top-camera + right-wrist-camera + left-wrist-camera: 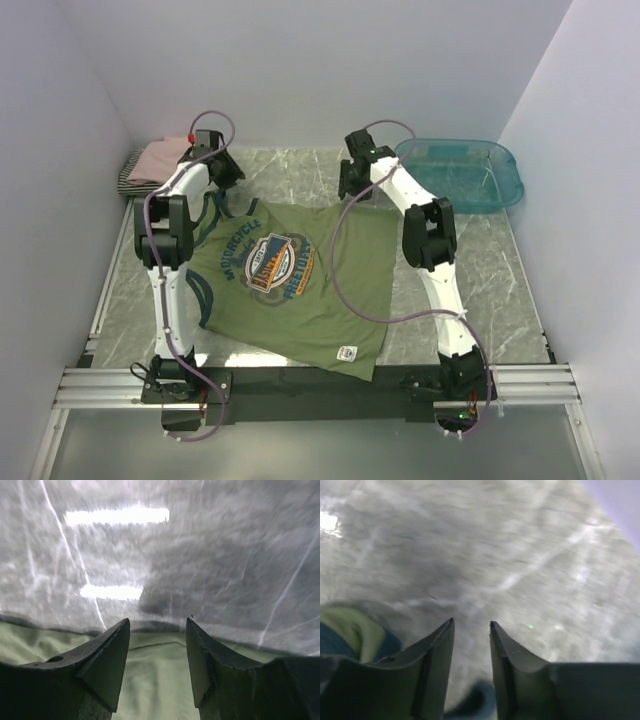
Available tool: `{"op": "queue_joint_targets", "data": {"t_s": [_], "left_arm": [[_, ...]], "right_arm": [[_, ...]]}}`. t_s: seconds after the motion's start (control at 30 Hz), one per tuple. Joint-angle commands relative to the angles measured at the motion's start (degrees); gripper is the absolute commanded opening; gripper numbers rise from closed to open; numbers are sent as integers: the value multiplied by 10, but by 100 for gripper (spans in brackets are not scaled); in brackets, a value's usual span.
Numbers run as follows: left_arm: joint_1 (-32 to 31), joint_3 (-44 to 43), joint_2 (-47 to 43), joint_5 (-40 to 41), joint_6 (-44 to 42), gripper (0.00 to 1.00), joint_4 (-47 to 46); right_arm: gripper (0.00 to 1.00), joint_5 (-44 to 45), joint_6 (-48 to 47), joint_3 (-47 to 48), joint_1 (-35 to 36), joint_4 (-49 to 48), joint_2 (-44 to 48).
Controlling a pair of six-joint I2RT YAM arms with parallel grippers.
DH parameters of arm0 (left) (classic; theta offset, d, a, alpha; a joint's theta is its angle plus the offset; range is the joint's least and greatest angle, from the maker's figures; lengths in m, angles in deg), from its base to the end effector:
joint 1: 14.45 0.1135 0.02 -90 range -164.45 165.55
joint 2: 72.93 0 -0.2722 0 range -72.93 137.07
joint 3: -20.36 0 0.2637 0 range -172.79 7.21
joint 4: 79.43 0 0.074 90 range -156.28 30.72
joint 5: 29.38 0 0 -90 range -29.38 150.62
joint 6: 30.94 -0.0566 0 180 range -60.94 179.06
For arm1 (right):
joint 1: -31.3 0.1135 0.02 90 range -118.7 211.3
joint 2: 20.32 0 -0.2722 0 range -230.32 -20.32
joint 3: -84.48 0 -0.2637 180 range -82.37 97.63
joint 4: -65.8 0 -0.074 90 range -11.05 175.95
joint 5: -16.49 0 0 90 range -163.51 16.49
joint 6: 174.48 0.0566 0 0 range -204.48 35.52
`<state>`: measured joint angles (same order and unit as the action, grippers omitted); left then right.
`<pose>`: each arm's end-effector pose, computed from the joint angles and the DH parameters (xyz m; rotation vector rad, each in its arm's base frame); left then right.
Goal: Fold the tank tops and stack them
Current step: Flatten the tank top out
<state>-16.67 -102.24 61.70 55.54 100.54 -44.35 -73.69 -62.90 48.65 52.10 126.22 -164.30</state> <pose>0.5573 -0.0266 0.1567 -0.7795 2.3121 -0.4571 0.5316 0.2021 0.1611 0.0169 2.6464 0.2581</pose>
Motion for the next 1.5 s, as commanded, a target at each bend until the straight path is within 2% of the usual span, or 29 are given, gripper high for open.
{"op": "queue_joint_targets", "data": {"t_s": [0.0, 0.07, 0.1, 0.13, 0.17, 0.23, 0.27, 0.33, 0.37, 0.4, 0.43, 0.5, 0.57, 0.6, 0.67, 0.73, 0.83, 0.97, 1.0, 1.1, 1.23, 1.47], "left_arm": [[-9, 20, -143, -18, -28, 44, -105], [-9, 42, -194, 4, -28, 58, -122], [-9, 59, -240, 36, -25, 61, -115], [-9, 67, -263, 49, -20, 61, -103], [-10, 90, -286, 87, -11, 61, -53], [-9, 120, -357, 198, 49, 58, 17], [-9, 160, -381, 235, 75, 58, 88], [-9, 225, -460, 283, 138, 59, 133], [-9, 298, -489, 296, 154, 58, 144], [-9, 331, -543, 308, 169, 57, 178], [-9, 365, -570, 316, 183, 57, 189], [-9, 442, -637, 346, 214, 59, 244], [-9, 493, -673, 365, 229, 61, 282], [-9, 508, -703, 377, 251, 65, 296], [-8, 534, -739, 402, 272, 70, 356], [-8, 556, -759, 398, 273, 76, 369], [-7, 598, -790, 352, 259, 77, 365], [-7, 637, -806, 277, 248, 77, 357], [-7, 646, -806, 264, 251, 77, 358], [-7, 682, -805, 222, 260, 77, 347], [-7, 716, -800, 196, 271, 74, 328], [-8, 733, -806, 161, 267, 71, 324]], "right_arm": [[56, 1, -2, 9, -6, -61, 76], [57, 23, -3, -37, -2, -105, 137], [58, 46, -1, -75, 1, -118, 160], [58, 55, 1, -94, 2, -130, 184], [59, 67, 8, -111, 4, -142, 231], [59, 99, 23, -181, 12, -151, 284], [59, 110, 42, -213, 15, -157, 342], [59, 135, 61, -346, 33, -181, 416], [60, 138, 70, -398, 38, -213, 492], [60, 137, 87, -450, 42, -229, 531], [66, 135, 100, -541, 48, -238, 568], [71, 135, 119, -662, 71, -248, 670], [71, 153, 137, -726, 118, -228, 768], [71, 156, 158, -782, 135, -219, 799], [71, 150, 207, -832, 188, -188, 881], [71, 143, 243, -889, 221, -149, 928], [70, 134, 310, -958, 293, -102, 1022], [59, 103, 419, -1041, 389, -63, 1069], [59, 99, 440, -1052, 436, -59, 1077], [58, 100, 511, -1074, 517, -52, 1090], [57, 115, 577, -1080, 592, -44, 1052], [57, 123, 632, -1098, 651, -74, 1000]]}}
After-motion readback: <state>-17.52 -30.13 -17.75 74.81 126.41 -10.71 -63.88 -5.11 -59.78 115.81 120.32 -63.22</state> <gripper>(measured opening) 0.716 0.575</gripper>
